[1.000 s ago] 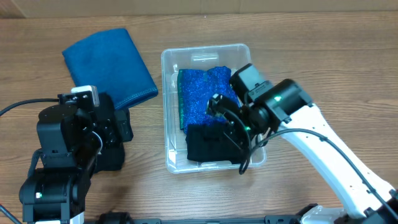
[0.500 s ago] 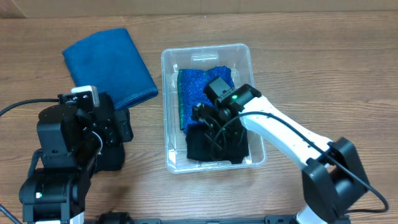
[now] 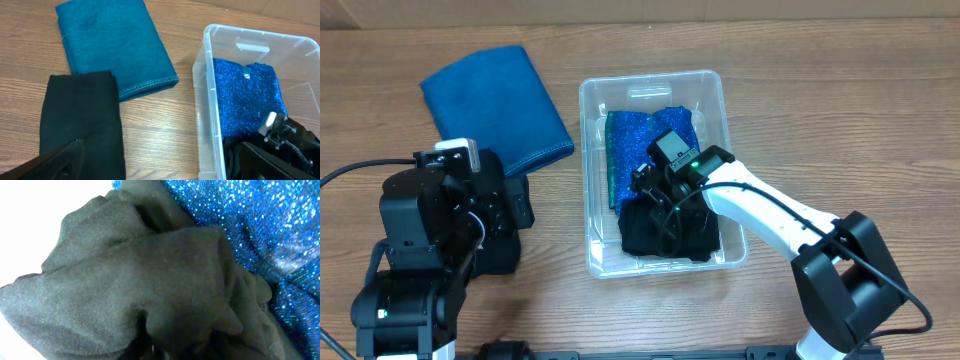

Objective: Pack container

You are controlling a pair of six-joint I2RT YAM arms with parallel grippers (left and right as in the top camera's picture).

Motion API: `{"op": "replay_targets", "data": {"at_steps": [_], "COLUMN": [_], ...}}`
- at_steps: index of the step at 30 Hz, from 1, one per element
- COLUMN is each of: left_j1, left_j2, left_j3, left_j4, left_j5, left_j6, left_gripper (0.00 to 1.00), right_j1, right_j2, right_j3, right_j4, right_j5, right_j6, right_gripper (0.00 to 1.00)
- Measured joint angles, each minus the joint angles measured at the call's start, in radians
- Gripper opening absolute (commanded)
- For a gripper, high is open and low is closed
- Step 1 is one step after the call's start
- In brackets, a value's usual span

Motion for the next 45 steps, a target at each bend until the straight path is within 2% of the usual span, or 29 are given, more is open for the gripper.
{"op": "replay_targets", "data": {"at_steps": [3, 5, 7, 10, 11, 12, 14, 16, 18, 20, 22, 24, 26, 27, 29, 31, 33, 34, 35, 40, 45], "left_j1": [0.000, 0.000, 0.000, 0.000, 0.000, 0.000, 0.000, 0.000, 0.000, 0.021, 0.120, 0.319, 0.542, 0.597, 0.719, 0.758, 0.760, 0.760, 0.760, 0.760, 0.760], "left_j2": [0.000, 0.000, 0.000, 0.000, 0.000, 0.000, 0.000, 0.000, 0.000, 0.010, 0.044, 0.141, 0.287, 0.334, 0.475, 0.562, 0.662, 0.713, 0.776, 0.962, 1.007], "left_j3": [0.000, 0.000, 0.000, 0.000, 0.000, 0.000, 0.000, 0.000, 0.000, 0.002, 0.003, 0.004, 0.004, 0.004, 0.005, 0.004, 0.004, 0.004, 0.003, 0.002, -0.017], "left_j4": [-0.002, -0.003, -0.002, -0.005, -0.005, -0.005, -0.005, -0.014, -0.033, -0.087, -0.106, -0.096, -0.057, -0.045, 0.000, 0.035, 0.072, 0.091, 0.097, 0.085, 0.143], "left_j5": [0.000, 0.000, 0.000, 0.000, 0.000, 0.000, 0.000, 0.000, -0.012, -0.096, -0.114, -0.071, 0.034, 0.069, 0.166, 0.250, 0.324, 0.352, 0.375, 0.423, 0.479], "left_j6": [0.000, 0.000, 0.000, 0.000, 0.000, 0.000, 0.000, 0.000, -0.001, -0.053, -0.077, -0.089, -0.079, -0.076, -0.034, 0.031, 0.100, 0.131, 0.158, 0.226, 0.246], "left_gripper": [1.00, 1.00, 1.00, 1.00, 1.00, 1.00, 1.00, 1.00, 1.00, 1.00, 1.00, 1.00, 1.00, 0.98, 0.86, 0.80, 0.81, 0.92, 0.98, 1.00, 1.00], "right_j1": [0.000, 0.002, 0.003, 0.000, -0.005, -0.026, -0.128, -0.344, -0.521, -0.694, -0.773, -0.805, -0.804, -0.804, -0.804, -0.804, -0.804, -0.804, -0.804, -0.804, -0.804], "right_j2": [0.000, 0.005, 0.013, -0.017, -0.045, -0.111, -0.254, -0.366, -0.389, -0.372, -0.353, -0.348, -0.347, -0.346, -0.345, -0.345, -0.345, -0.345, -0.345, -0.344, -0.344], "right_j3": [0.005, 0.050, 0.148, 0.366, 0.417, 0.479, 0.528, 0.534, 0.539, 0.539, 0.535, 0.519, 0.500, 0.494, 0.489, 0.488, 0.487, 0.487, 0.487, 0.486, 0.486], "right_j4": [-0.016, -0.093, -0.214, -0.249, -0.248, -0.247, -0.256, -0.308, -0.382, -0.467, -0.496, -0.489, -0.486, -0.486, -0.485, -0.485, -0.485, -0.485, -0.484, -0.481, -0.481], "right_j5": [0.014, 0.045, 0.084, 0.145, 0.163, 0.186, 0.203, 0.209, 0.187, 0.162, 0.126, 0.101, 0.085, 0.081, 0.076, 0.072, 0.072, 0.072, 0.072, 0.072, 0.072], "right_j6": [0.009, 0.031, 0.056, 0.087, 0.111, 0.150, 0.244, 0.348, 0.397, 0.429, 0.446, 0.453, 0.455, 0.456, 0.456, 0.456, 0.456, 0.457, 0.456, 0.456, 0.456], "right_gripper": [0.25, 0.32, 0.43, 0.54, 0.60, 1.00, 1.00, 1.00, 1.00, 1.00, 1.00, 1.00, 1.00, 1.00, 1.00, 1.00, 1.00, 1.00, 1.00, 1.00, 1.00]}}
